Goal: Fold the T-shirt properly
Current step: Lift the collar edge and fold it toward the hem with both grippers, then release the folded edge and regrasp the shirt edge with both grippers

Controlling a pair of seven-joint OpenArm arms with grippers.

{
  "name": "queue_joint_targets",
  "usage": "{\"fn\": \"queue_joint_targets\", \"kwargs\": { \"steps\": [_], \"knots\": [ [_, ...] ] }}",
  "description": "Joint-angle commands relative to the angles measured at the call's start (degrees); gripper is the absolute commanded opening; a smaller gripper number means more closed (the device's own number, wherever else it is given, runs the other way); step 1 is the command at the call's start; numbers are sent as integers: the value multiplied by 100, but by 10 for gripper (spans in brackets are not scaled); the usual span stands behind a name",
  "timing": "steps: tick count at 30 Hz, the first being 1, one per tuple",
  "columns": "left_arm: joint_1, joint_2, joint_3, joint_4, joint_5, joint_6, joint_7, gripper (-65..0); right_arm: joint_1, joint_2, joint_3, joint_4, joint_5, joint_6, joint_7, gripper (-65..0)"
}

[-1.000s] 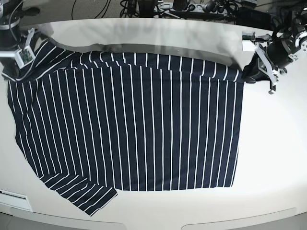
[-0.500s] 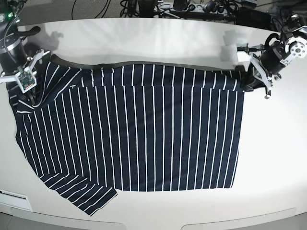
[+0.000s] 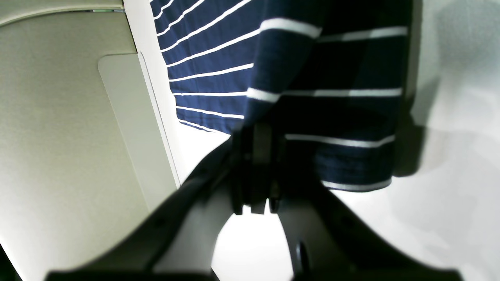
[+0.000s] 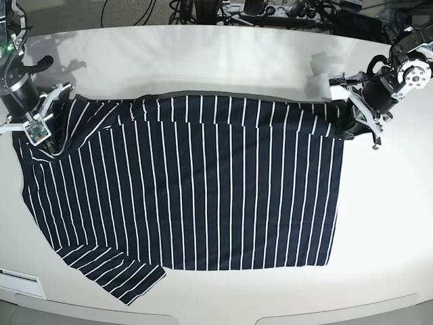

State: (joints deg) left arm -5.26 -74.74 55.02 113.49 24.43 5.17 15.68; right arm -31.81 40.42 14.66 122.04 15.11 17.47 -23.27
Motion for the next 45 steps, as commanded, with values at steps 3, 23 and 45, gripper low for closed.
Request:
{"fn": "queue_joint_targets", "kwargs": {
  "steps": [3,23,45],
  "knots": [
    [-52,-120,-74,44,42,109,-20,-650,323,87,-304,-105,-35,-55,153,-650],
    [-223,1154,-1432,-1386,-2782,2,-378,-455,2435,87,-1429,-1272,358,-350,-144,-511],
    [-1189,817,-1434,-1364,-901,-1097,-728,-370,2103,26,-1429,-1272,1447,417,-1453,-650]
  ]
}}
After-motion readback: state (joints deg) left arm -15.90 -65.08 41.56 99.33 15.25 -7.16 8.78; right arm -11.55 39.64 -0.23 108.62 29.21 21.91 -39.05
